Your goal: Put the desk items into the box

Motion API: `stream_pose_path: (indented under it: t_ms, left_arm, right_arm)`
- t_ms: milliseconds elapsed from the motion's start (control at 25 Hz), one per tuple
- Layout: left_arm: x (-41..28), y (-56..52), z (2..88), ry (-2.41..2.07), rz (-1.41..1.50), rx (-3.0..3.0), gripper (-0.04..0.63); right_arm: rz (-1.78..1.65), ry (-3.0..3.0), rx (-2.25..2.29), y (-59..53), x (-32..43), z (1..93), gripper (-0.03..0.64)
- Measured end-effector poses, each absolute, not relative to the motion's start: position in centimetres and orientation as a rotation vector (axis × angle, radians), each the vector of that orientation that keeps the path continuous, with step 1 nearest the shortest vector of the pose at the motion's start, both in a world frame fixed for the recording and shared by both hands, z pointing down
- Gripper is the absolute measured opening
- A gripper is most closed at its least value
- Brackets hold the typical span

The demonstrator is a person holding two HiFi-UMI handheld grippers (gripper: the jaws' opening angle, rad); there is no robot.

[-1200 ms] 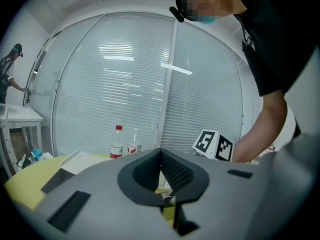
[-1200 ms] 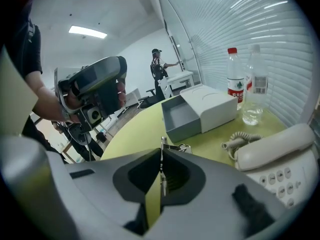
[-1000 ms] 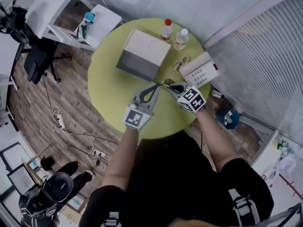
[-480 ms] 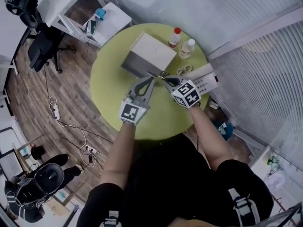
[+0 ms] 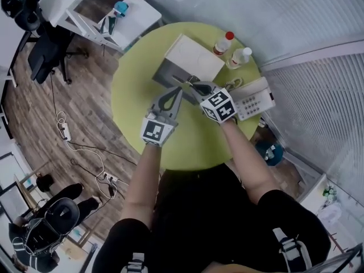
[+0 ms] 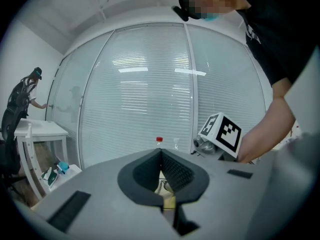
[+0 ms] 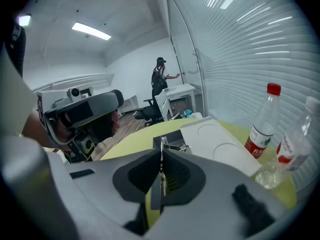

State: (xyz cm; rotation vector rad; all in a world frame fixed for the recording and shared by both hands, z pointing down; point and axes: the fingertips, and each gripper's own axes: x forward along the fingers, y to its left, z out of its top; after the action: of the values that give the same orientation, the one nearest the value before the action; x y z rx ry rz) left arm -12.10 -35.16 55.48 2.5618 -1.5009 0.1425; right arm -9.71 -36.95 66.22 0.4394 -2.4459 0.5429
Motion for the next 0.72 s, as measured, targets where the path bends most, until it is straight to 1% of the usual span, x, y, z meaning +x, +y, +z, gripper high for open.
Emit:
stream_pose_path:
  t_ms: [200,320,720]
  left_arm:
    - [-15.2,-36.7,57.2,-1.534,0.091,2.542,0.009]
    - [-16.7,-37.6,58.4,-1.532,0.124,2.531,0.009]
    - [-19.1,-38.7,60.7,-1.502,0.092,2.502,0.009]
  right_arm:
    - [0.573,-2.414,0.462,-37.5,-11.9,68.6,0.023]
    - [0.582,-2.400,0.471,-37.9,-13.1,69.9,0.023]
    - [0.621,-2.339,0.506,-38.8,-15.5,73.6,0.023]
